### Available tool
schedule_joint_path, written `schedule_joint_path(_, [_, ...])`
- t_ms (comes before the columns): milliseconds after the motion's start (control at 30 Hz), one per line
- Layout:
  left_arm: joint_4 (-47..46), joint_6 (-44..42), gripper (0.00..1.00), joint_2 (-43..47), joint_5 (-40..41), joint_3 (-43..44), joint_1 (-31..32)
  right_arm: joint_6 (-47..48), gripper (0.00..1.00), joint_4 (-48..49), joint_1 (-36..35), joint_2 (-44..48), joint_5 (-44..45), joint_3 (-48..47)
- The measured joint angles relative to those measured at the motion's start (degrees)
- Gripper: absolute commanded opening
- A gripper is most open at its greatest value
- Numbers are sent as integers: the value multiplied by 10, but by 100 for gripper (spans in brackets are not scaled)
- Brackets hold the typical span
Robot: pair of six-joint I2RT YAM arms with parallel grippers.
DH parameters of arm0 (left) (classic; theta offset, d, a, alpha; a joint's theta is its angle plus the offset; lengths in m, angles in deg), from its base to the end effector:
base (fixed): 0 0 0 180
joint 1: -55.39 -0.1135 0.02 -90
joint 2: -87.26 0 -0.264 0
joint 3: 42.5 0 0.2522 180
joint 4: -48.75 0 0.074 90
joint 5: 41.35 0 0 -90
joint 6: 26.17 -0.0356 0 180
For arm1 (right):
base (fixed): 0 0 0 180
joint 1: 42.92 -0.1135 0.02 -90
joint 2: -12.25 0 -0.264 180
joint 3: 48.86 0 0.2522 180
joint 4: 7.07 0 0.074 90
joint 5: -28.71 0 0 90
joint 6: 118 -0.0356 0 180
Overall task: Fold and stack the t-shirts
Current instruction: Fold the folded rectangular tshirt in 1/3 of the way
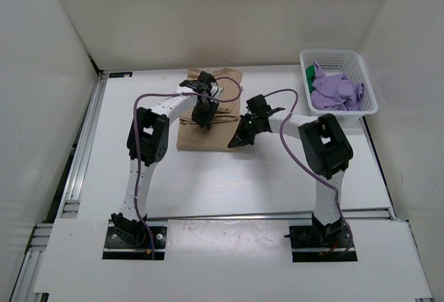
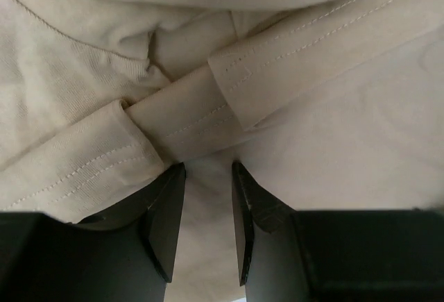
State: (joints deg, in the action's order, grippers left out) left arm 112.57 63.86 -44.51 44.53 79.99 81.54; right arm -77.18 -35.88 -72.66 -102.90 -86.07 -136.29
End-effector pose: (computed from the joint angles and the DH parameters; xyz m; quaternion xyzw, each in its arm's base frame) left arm 0.4267 -0.2123 0.1649 0.2285 0.9617 -0.0679 0.1350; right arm 0.3521 0.2184 0.1465 0.0970 0.9323 0.3374 0.0865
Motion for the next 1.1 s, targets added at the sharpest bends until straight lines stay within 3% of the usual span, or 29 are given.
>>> schedule_joint_path(200, [1, 0, 45, -14, 32, 38, 9, -5, 0, 2, 0, -1, 3, 20])
schedule_joint_path(467, [-23, 0, 50, -72, 156, 119, 22, -5, 0, 3, 0, -1, 3, 26])
schedule_joint_path(700, [-30, -1, 61, -107, 227, 191, 20, 0, 0, 7, 0, -1, -1, 33])
schedule_joint_path(900, [-43, -1, 71, -43, 211, 154, 4, 39, 17, -24, 0, 5, 10, 17])
schedule_joint_path(967, [-50, -1, 72, 23, 183, 93, -6, 59, 23, -52, 0, 6, 27, -2])
schedule_joint_path(1100, [-45, 0, 72, 191, 110, -47, -35, 95, 47, -101, 1, 25, 61, -31])
